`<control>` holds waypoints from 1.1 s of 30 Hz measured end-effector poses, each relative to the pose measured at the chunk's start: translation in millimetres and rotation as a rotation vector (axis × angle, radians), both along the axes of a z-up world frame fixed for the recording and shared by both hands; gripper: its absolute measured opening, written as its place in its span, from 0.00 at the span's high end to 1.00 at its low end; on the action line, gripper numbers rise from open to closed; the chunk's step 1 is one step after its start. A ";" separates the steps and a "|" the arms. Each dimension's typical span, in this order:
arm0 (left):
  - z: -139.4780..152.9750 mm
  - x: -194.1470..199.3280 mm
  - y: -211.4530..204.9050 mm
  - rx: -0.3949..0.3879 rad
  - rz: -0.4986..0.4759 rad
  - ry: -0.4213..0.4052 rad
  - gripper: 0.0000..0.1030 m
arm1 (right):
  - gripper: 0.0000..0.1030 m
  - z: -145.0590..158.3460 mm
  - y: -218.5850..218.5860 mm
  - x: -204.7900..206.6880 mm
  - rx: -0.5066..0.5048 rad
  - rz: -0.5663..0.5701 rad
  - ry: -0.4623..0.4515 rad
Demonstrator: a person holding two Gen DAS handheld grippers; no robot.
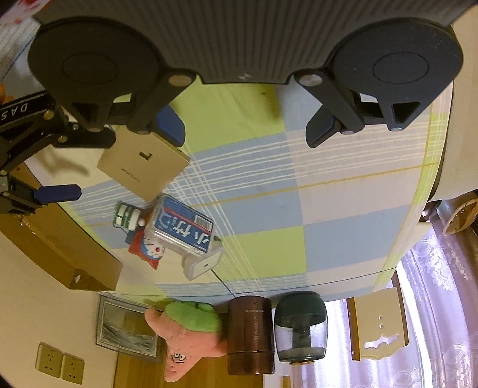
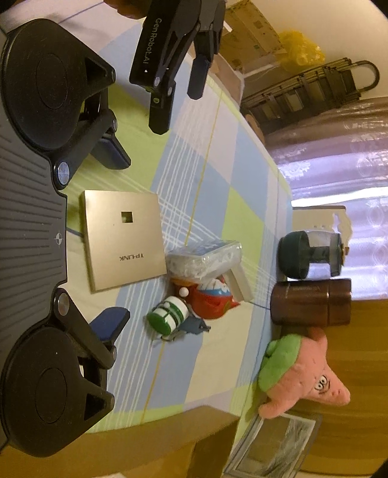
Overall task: Organize rigid objects
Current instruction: 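Lower the right gripper onto the gold TP-LINK plate and close on it, then lift the gold plate with the right gripper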
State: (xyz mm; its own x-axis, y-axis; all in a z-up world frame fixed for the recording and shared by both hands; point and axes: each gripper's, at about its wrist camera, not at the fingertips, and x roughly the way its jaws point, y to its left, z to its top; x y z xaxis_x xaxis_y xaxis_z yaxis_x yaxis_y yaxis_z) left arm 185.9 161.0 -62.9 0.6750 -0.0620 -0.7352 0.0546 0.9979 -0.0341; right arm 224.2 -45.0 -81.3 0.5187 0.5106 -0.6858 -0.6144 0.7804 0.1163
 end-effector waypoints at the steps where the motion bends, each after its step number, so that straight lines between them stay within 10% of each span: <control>1: -1.7 1.7 1.2 -0.003 0.004 0.001 0.17 | 0.05 -2.2 2.4 1.5 -0.006 0.004 0.000; 33: -22.4 15.9 12.3 -0.011 -0.003 0.035 0.17 | 0.18 -35.5 30.9 12.3 -0.105 0.048 -0.034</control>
